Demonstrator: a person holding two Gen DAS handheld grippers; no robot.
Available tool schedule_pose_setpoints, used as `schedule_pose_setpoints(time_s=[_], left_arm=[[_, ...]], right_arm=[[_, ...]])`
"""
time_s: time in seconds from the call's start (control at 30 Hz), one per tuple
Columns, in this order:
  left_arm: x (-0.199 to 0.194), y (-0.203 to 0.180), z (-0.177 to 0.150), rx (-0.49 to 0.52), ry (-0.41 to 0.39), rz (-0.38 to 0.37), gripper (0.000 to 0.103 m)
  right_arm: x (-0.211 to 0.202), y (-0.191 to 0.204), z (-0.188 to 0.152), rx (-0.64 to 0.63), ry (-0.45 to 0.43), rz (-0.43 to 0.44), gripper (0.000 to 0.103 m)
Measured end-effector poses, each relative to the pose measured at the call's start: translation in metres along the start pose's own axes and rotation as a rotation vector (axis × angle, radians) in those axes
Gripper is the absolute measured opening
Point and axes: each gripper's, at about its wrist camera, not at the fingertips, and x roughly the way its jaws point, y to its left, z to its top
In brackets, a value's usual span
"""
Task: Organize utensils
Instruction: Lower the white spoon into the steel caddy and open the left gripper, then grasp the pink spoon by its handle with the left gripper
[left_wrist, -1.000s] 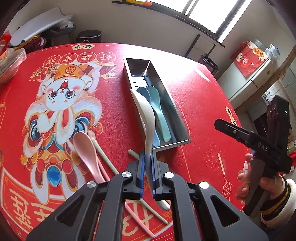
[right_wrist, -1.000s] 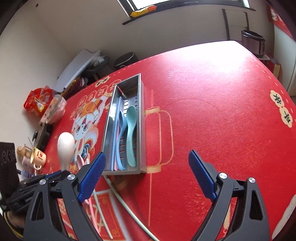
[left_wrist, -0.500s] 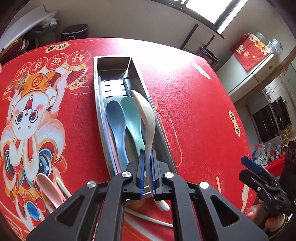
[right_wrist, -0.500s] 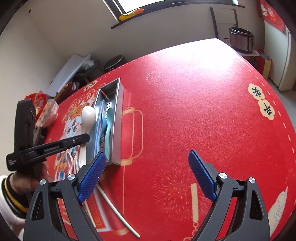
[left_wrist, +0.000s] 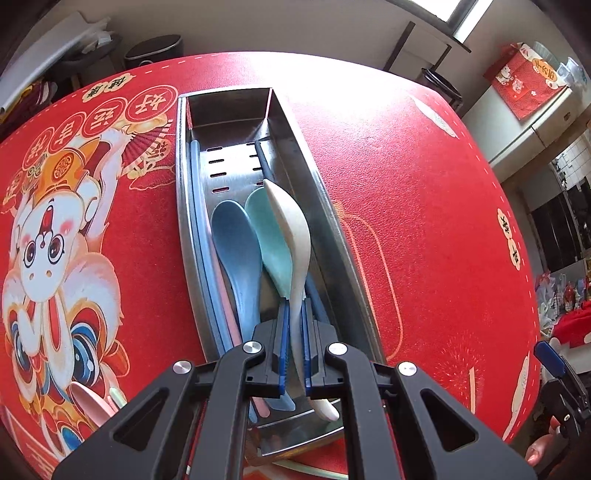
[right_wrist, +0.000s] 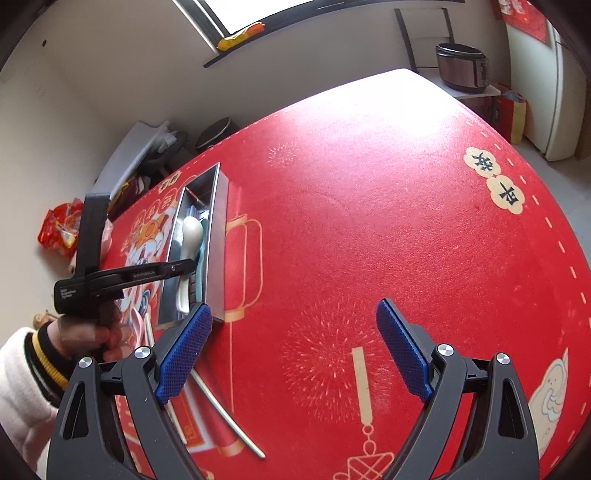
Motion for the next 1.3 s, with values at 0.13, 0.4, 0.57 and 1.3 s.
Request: schedule_pose_setpoints(time_s=[0.13, 0.4, 0.57, 1.3], left_arm=[[-0.001, 0.001, 0.001, 0.007, -0.002, 0.008, 0.006], [-0.046, 0.010, -0.011, 0.012, -0.086, -0.040, 0.009], [-0.083, 0.036, -0.039, -0.031, -0.144, -0.039, 0.018], [-0.103, 0.105, -0.189, -0.313, -0.127, 0.008, 0.021]], right_arm=[[0.000, 0.002, -0.002, -0.006, 0.004, 0.003, 0.088], [0.001, 0.021, -0.007, -0.019, 0.000, 0.021, 0.087], [0.008, 0.042, -0.017, -0.073, 0.019, 0.032, 0.087], [0.048, 0.107, -0.062, -0.257, 0.203, 0.032, 0.088]])
